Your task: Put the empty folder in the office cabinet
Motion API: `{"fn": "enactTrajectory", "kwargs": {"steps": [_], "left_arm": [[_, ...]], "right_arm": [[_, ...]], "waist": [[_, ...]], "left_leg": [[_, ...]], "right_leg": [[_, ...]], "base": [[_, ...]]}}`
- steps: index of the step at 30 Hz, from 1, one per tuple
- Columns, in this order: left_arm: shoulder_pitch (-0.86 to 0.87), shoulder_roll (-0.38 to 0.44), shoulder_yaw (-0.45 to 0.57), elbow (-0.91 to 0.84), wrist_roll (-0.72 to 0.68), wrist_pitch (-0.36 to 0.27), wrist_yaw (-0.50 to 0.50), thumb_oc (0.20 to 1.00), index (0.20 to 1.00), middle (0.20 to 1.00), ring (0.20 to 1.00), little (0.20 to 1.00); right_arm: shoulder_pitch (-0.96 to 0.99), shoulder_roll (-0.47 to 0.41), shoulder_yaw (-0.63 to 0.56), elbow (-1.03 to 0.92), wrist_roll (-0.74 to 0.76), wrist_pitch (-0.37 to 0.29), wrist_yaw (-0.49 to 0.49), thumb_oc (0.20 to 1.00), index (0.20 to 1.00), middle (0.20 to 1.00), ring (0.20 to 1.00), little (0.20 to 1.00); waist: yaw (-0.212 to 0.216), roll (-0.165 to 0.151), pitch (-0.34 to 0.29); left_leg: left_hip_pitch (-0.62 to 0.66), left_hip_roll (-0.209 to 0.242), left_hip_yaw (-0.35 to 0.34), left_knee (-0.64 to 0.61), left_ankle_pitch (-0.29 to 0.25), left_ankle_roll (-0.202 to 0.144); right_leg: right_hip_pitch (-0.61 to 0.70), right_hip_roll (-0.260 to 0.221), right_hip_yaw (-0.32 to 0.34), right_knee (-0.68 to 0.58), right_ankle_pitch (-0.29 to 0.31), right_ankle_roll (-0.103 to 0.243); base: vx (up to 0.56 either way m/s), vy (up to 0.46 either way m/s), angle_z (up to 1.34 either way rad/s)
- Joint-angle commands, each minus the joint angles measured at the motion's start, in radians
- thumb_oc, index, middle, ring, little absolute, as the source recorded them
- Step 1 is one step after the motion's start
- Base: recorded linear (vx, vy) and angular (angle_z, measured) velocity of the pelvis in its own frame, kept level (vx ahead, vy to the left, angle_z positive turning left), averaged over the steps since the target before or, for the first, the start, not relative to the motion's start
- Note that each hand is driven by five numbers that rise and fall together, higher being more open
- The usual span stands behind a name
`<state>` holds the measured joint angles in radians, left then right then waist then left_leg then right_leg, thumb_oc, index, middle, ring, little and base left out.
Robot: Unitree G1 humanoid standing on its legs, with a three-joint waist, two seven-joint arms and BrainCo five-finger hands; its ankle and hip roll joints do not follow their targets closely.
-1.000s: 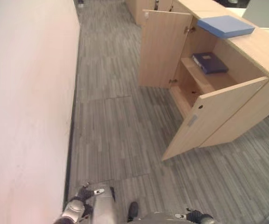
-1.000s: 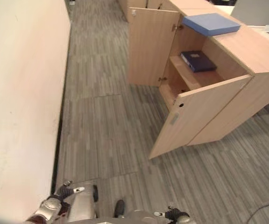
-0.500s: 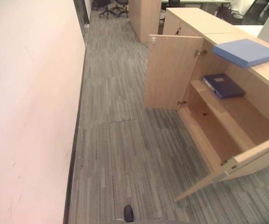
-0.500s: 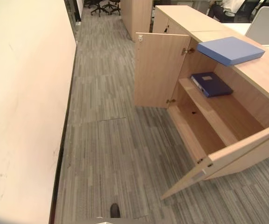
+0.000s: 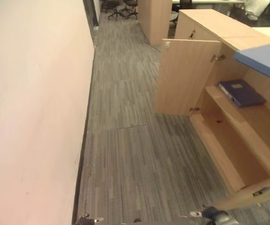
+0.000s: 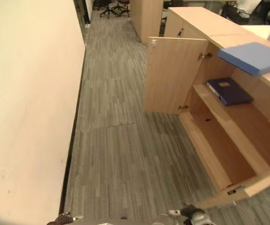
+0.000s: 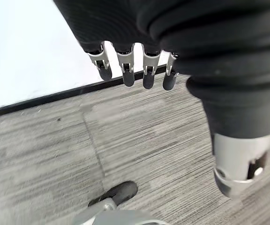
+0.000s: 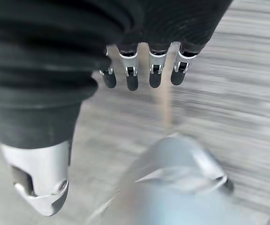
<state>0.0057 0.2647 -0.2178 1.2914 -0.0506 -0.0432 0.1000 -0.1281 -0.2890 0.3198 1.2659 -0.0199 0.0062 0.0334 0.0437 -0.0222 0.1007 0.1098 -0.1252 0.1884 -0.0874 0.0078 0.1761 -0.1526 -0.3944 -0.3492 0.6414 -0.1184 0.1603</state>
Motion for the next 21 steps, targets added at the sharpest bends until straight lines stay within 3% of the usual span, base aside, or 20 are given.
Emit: {"fn": "enactTrajectory", "kwargs": {"steps": [1, 2, 3, 6, 11, 21], "left_arm": [[0.009, -0.013, 0.070, 0.039, 0.032, -0.006, 0.010, 1.000, 1.000, 1.000, 1.000, 1.000], [0.009, -0.013, 0.070, 0.039, 0.032, -0.006, 0.010, 1.000, 1.000, 1.000, 1.000, 1.000], [0.022, -0.023, 0.066, 0.045, 0.036, -0.005, 0.006, 1.000, 1.000, 1.000, 1.000, 1.000], [0.033, -0.022, 0.061, 0.053, 0.055, -0.006, -0.002, 1.000, 1.000, 1.000, 1.000, 1.000], [0.051, -0.036, 0.065, 0.055, 0.052, -0.005, -0.001, 1.000, 1.000, 1.000, 1.000, 1.000], [0.066, -0.044, 0.034, 0.035, 0.062, -0.005, -0.005, 1.000, 1.000, 1.000, 1.000, 1.000]], "right_arm": [[-0.003, 0.041, 0.032, 0.001, 0.019, -0.015, 0.013, 1.000, 1.000, 1.000, 1.000, 1.000], [-0.003, 0.041, 0.032, 0.001, 0.019, -0.015, 0.012, 1.000, 1.000, 1.000, 1.000, 1.000], [-0.015, 0.054, 0.045, -0.004, 0.029, -0.015, 0.014, 1.000, 1.000, 1.000, 1.000, 1.000], [-0.045, 0.070, 0.050, 0.002, 0.053, -0.014, 0.016, 1.000, 1.000, 1.000, 1.000, 1.000], [-0.029, 0.091, 0.049, 0.031, 0.101, -0.006, 0.026, 1.000, 1.000, 1.000, 1.000, 1.000], [-0.036, 0.089, 0.022, 0.010, 0.195, -0.011, 0.033, 1.000, 1.000, 1.000, 1.000, 1.000]], "waist": [[-0.016, 0.035, 0.035], [-0.016, 0.036, 0.036], [-0.018, 0.031, 0.041], [-0.013, 0.011, 0.037], [0.012, 0.003, -0.021], [0.016, -0.002, -0.048]], "left_leg": [[-0.034, 0.069, -0.019, 0.000, -0.051, -0.123], [-0.033, 0.071, -0.019, 0.000, -0.051, -0.124], [-0.015, 0.071, -0.034, 0.000, -0.057, -0.129], [-0.007, 0.053, -0.062, 0.000, -0.050, -0.131], [0.005, 0.066, -0.076, 0.000, -0.058, -0.147], [0.021, 0.103, -0.091, 0.000, -0.063, -0.181]], "right_leg": [[0.073, 0.154, -0.005, -0.305, 0.145, -0.027], [0.076, 0.157, -0.006, -0.309, 0.147, -0.028], [0.052, 0.216, 0.012, -0.409, 0.163, -0.023], [0.067, 0.277, 0.044, -0.569, 0.211, -0.027], [0.168, 0.320, 0.035, -0.686, 0.209, -0.042], [0.228, 0.346, 0.020, -0.716, 0.168, -0.064]], "base": [[0.07, -0.094, 0.21], [0.10, -0.135, 0.15], [0.11, -0.116, 0.18], [0.05, -0.115, 0.01], [0.13, -0.119, 0.44], [0.08, -0.090, 0.09]]}}
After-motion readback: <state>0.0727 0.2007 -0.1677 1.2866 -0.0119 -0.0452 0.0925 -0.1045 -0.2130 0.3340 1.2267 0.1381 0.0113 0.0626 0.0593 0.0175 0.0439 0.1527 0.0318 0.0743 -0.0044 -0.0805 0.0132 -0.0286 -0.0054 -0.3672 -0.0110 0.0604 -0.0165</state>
